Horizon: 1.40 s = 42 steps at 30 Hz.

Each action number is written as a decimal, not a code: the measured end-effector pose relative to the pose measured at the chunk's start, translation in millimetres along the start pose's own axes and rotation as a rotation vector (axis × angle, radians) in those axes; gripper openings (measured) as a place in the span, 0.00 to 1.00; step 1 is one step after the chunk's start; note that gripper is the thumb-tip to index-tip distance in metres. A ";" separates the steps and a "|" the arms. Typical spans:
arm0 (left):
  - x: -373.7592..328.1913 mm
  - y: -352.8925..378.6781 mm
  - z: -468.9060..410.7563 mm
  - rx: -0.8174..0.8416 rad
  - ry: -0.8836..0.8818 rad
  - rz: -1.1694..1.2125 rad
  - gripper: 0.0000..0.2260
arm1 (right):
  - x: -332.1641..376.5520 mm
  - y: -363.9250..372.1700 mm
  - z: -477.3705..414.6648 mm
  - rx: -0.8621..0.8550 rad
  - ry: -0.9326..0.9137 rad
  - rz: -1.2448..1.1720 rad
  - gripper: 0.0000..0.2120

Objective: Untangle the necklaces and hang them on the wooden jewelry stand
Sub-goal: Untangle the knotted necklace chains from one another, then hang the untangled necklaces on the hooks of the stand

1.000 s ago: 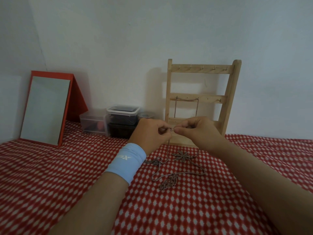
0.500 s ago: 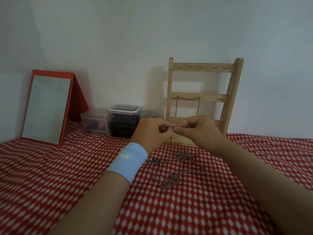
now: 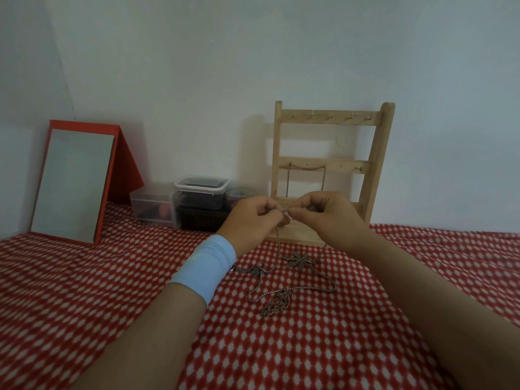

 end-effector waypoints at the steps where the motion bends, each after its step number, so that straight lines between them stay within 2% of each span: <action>1: 0.8 2.7 0.9 0.051 -0.083 0.101 0.07 | -0.1 -0.2 -0.4 -0.002 -0.004 0.004 0.04; 4: 2.5 8.9 7.1 0.194 -0.296 0.457 0.12 | 1.1 -1.5 -1.9 -0.004 -0.005 -0.008 0.04; 6: -3.8 6.2 9.8 0.237 -0.347 0.645 0.10 | 0.6 -5.2 -3.8 -0.031 0.003 -0.017 0.05; 8: -15.7 -4.9 8.4 0.227 -0.280 0.822 0.09 | -1.6 -9.7 -6.1 -0.052 0.022 -0.014 0.06; 12: -33.6 -33.5 2.3 0.046 -0.064 1.142 0.09 | -12.8 -13.0 -6.6 0.034 0.098 0.066 0.09; 15: -48.9 -46.1 3.0 -0.032 0.040 1.225 0.10 | -19.5 -13.3 -5.5 0.093 0.151 0.098 0.09; 19: -68.3 -34.6 1.3 0.020 0.081 1.069 0.08 | -4.5 -19.5 -7.6 0.148 0.169 0.135 0.15; 22: -73.9 -13.0 -8.9 0.004 0.025 0.748 0.19 | 18.0 -25.9 -11.9 0.098 0.139 0.079 0.23; 25: -74.3 2.1 -21.7 0.034 -0.026 0.389 0.27 | 32.8 -22.7 -10.4 0.103 0.136 0.038 0.26; 28: -74.3 16.4 -22.7 0.158 -0.049 -0.008 0.34 | 35.2 -24.0 -10.6 0.068 0.132 0.086 0.25; 30: -76.8 21.1 -20.8 0.195 -0.050 -0.126 0.36 | 38.4 -27.3 -13.0 0.065 0.095 0.145 0.24; 33: -86.3 17.4 -23.2 0.217 -0.068 -0.232 0.41 | 47.2 -28.6 -12.2 0.173 0.006 0.303 0.23; 35: -96.3 16.3 -21.1 0.278 -0.101 -0.381 0.42 | 50.8 -30.2 -10.5 0.242 -0.022 0.382 0.21; 37: -106.3 12.7 -19.9 0.292 -0.098 -0.508 0.36 | 50.6 -36.7 -13.3 0.213 -0.091 0.579 0.14; 38: -110.7 9.2 -22.1 0.263 -0.070 -0.511 0.27 | 50.2 -41.6 -14.8 0.156 -0.113 0.653 0.09; 39: -115.4 5.5 -24.5 0.224 -0.033 -0.473 0.18 | 50.6 -48.1 -15.5 0.085 -0.106 0.649 0.10; 40: -118.8 1.6 -26.9 0.185 -0.002 -0.410 0.11 | 51.1 -54.9 -15.5 0.016 -0.075 0.561 0.14; 42: -123.9 -2.9 -32.2 0.149 0.029 -0.258 0.06 | 54.8 -65.7 -15.4 -0.045 -0.007 0.241 0.24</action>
Point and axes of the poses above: each hand's wrist, its own z-axis away from the middle knuckle, its own y-axis out of the palm, x = y × z, the point moved 4 cm from there along -z, towards the middle knuckle, and after that the axes turned 11 degrees about z, right-handed, at the moved point
